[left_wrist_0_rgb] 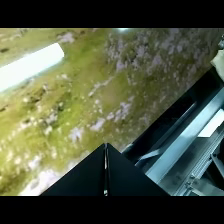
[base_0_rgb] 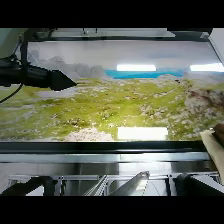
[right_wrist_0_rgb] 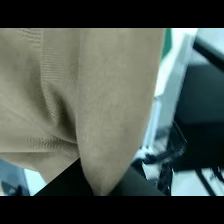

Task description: Fold the shirts.

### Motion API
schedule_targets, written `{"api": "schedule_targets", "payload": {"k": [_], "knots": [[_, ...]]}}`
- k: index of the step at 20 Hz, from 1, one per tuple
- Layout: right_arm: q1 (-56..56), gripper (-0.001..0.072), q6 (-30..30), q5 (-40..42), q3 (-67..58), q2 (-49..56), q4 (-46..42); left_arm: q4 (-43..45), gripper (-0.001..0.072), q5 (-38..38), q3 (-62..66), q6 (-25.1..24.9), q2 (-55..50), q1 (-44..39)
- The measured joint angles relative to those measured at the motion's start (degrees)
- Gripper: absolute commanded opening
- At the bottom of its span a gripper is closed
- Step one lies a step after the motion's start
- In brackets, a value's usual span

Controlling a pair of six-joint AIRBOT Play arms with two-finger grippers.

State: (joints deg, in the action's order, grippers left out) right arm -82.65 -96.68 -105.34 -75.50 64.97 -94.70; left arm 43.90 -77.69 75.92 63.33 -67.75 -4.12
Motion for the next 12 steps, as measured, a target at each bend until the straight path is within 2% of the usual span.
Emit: {"api": "schedule_targets", "payload": {"k": [2,3,4,9,10,11,12], "knots": [[-1.27,0.0393,-0.22,0.04,2.56,0.17,-1.14,0.0,0.0019,0.26,0.0,-0.2,-1.18,-1.4],[-1.66,0.052,-0.17,0.09,3.54,0.48,-1.49,0.0,0.0019,0.37,0.0,-0.2,-1.95,-2.01],[-1.95,0.0567,0.07,0.22,4.22,0.79,-1.66,0.0,0.0019,0.57,0.0,-0.22,-2.67,-2.43],[-2.45,0.0562,0.74,1.79,5.53,1.46,-1.05,-0.02,0.0019,1.46,0.02,-1.49,-4.15,-3.32],[-2.47,0.0501,0.87,2.49,5.6,1.51,0.66,-0.04,0.0019,1.92,0.07,-1.81,-3.76,-3.39],[-2.45,0.0082,0.92,3.37,5.64,1.53,3.15,-0.07,0.0019,2.62,0.09,-2.03,-3.17,-3.43],[-2.21,0.0014,1.22,4.5,5.68,1.55,6.73,-0.07,0.0019,3.41,0.09,-2.38,-2.56,-3.45]]}}
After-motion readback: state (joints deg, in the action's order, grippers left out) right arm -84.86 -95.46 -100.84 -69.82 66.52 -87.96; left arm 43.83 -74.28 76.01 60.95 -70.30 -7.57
